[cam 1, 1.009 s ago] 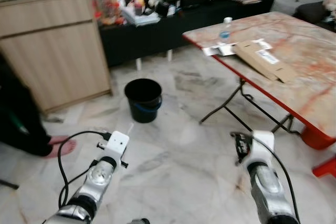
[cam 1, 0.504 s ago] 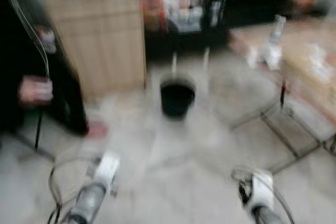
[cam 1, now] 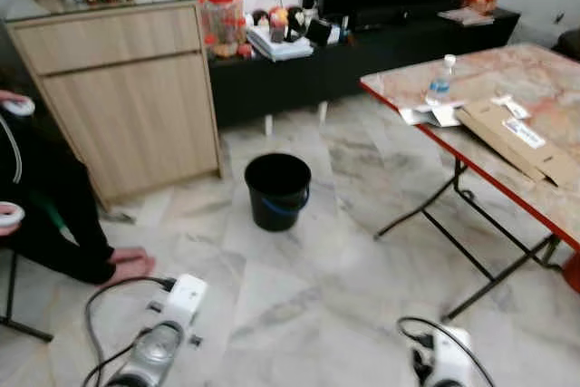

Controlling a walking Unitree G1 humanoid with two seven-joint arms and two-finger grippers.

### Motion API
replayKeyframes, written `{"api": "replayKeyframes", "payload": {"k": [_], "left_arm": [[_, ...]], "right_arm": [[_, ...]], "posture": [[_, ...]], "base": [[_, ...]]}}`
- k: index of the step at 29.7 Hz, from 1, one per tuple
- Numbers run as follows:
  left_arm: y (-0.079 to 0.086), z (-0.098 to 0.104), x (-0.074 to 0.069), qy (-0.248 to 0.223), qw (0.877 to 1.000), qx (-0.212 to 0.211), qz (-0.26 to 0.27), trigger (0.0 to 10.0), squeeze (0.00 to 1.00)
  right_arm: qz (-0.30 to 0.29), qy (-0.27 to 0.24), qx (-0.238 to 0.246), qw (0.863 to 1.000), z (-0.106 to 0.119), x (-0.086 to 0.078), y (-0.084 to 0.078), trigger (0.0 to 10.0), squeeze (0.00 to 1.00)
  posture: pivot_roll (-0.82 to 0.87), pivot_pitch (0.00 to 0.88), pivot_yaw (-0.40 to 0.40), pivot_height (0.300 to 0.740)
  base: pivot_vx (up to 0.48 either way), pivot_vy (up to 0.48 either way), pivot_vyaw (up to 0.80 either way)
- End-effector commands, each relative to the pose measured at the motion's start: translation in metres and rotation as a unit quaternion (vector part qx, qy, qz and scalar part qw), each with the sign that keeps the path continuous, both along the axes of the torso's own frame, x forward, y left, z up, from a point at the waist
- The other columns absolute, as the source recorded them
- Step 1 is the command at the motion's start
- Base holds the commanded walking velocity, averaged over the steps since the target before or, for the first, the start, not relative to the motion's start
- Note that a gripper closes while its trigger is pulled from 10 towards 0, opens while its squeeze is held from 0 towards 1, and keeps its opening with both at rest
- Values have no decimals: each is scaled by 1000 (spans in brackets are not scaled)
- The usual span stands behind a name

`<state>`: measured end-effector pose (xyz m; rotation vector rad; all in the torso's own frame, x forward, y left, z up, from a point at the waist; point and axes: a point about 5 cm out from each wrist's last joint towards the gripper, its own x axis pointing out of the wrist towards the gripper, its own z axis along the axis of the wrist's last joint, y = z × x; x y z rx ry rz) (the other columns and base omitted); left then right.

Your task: Picking trash to rubbish bin

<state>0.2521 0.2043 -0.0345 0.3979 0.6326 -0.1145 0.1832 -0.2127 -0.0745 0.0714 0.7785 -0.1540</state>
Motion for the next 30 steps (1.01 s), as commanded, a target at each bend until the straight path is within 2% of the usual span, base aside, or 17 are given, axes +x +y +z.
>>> {"api": "replayKeyframes", "payload": {"k": [1,13,30], "left_arm": [[-9,1,3,0,1000,-4,-12,10000,0],[-9,-5,-2,18,1000,-1,-11,10000,0],[-5,-3,0,17,1000,3,1,10000,0]], "right_arm": [[-11,8,-6,1000,-2,-6,-8,10000,0],[-5,20,-2,1000,-5,-10,-1,10000,0],[-1,32,3,999,-8,-8,11,10000,0]], "posture": [[12,14,-11,740],[22,0,1,740],[55,17,10,740]], "base": [[368,0,0],[362,0,0],[355,0,0]]}}
